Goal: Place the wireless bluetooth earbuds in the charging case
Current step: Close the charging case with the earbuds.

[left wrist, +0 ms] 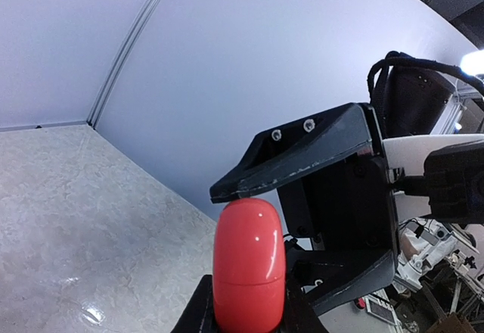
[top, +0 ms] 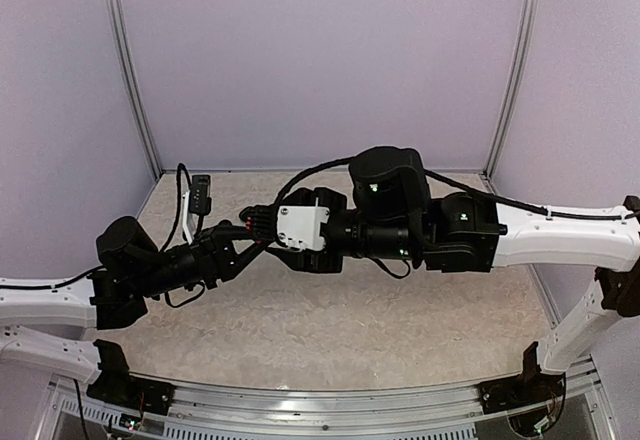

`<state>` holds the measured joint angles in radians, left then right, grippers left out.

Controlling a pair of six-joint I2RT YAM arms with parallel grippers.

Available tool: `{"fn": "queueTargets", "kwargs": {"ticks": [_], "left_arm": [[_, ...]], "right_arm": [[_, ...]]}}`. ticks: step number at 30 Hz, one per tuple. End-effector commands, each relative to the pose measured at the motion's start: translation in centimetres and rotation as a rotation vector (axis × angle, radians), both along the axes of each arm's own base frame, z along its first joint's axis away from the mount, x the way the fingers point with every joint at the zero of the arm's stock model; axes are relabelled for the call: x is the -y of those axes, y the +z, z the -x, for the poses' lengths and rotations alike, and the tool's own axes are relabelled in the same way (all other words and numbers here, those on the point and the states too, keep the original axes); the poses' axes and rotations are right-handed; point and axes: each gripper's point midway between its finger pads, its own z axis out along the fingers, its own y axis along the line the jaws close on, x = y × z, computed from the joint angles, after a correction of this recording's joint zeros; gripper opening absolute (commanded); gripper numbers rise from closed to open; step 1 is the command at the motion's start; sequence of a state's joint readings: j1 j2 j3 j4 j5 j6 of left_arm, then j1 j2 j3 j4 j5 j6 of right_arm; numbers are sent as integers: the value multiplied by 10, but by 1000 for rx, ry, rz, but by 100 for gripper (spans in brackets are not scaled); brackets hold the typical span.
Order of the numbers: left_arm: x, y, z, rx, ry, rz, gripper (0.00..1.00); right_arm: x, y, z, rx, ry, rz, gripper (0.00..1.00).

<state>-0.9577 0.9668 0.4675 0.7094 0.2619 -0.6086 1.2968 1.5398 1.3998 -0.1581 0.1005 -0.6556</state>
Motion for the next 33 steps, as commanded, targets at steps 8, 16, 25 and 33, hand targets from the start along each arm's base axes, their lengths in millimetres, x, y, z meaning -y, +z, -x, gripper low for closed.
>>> {"fn": "queueTargets", "kwargs": {"ticks": [8,16,25,33], "left_arm": [[-13,52,-17,37,81,158,0],[-7,51,-14,27,49,148,0],[-9,39,-28,-5,122,107,0],[-44,2,-81,-115,384,11,0]], "right_arm": [[-1,-48,33,18,75,126,59],[-1,-48,30,62,51,110,51],[1,-51,24,52,10,99,59],[28,-38,-12,-26,-138,-10,99]]}}
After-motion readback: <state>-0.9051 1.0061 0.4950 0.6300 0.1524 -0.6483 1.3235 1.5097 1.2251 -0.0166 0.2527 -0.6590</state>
